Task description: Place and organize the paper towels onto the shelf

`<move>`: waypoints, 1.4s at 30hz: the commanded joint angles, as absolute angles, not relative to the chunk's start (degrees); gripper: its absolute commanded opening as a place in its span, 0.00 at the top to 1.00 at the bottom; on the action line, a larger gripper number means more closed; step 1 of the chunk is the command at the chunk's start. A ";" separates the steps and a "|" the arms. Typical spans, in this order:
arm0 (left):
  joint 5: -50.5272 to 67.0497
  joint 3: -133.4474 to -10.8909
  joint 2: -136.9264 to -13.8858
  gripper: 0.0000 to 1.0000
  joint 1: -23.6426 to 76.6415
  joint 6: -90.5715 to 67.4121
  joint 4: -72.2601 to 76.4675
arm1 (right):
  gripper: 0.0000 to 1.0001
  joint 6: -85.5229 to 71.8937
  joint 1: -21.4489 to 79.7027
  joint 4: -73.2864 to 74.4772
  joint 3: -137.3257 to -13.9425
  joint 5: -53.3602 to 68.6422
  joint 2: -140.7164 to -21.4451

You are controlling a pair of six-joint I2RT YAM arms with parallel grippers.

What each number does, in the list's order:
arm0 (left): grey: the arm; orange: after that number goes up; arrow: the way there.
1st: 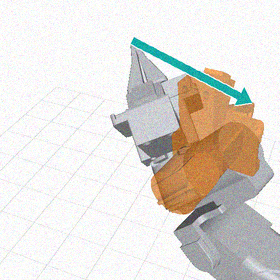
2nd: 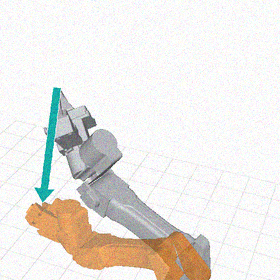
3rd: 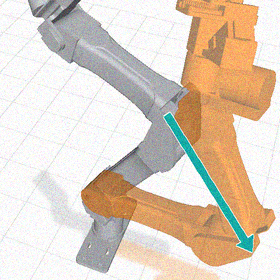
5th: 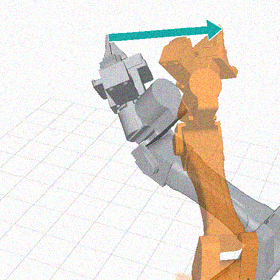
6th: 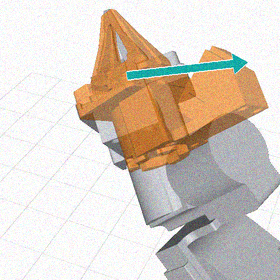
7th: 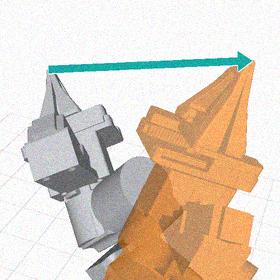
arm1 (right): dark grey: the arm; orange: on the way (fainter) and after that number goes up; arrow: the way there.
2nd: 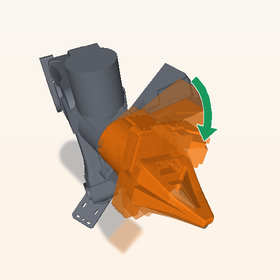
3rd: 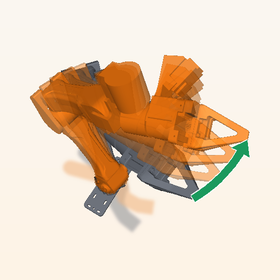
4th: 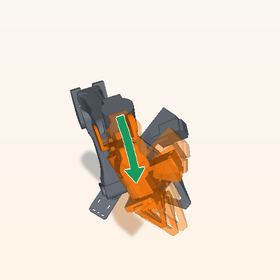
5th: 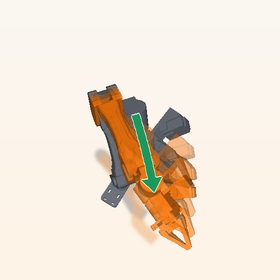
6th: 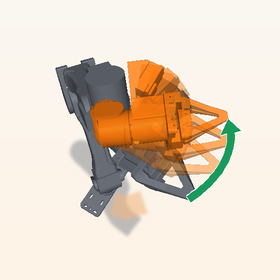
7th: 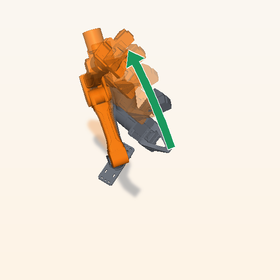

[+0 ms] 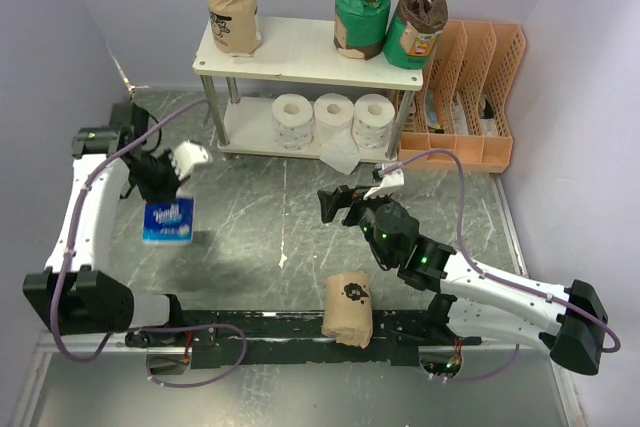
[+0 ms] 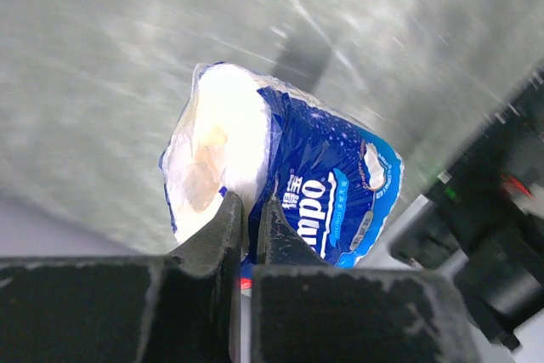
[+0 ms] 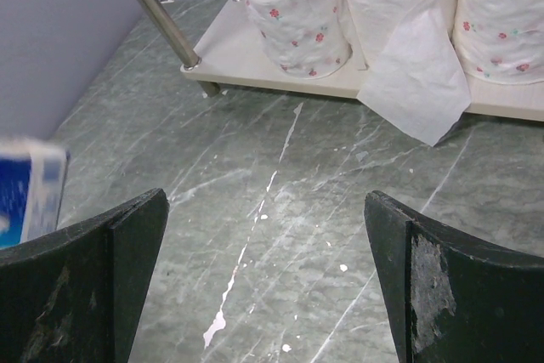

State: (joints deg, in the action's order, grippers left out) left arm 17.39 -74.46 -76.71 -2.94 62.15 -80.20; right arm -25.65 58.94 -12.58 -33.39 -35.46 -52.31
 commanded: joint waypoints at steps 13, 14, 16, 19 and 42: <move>-10.49 -61.19 -62.49 0.93 24.40 41.58 -24.92 | 0.00 -26.36 58.36 -11.00 -35.73 -38.52 -51.33; -11.36 -60.24 -62.67 0.93 24.95 42.11 -22.12 | 0.00 -26.43 58.33 -10.85 -35.62 -38.76 -50.99; -15.33 -57.94 -63.53 0.93 26.39 43.29 -14.86 | 0.00 -26.73 58.35 -10.50 -35.55 -39.17 -50.46; -20.57 -55.70 -65.43 0.93 28.21 45.23 -4.83 | 0.00 -27.25 58.32 -8.72 -36.23 -40.13 -50.25; -28.55 -54.71 -87.43 0.93 35.78 53.16 31.60 | 0.02 -28.48 58.37 0.25 -42.05 -41.58 -47.01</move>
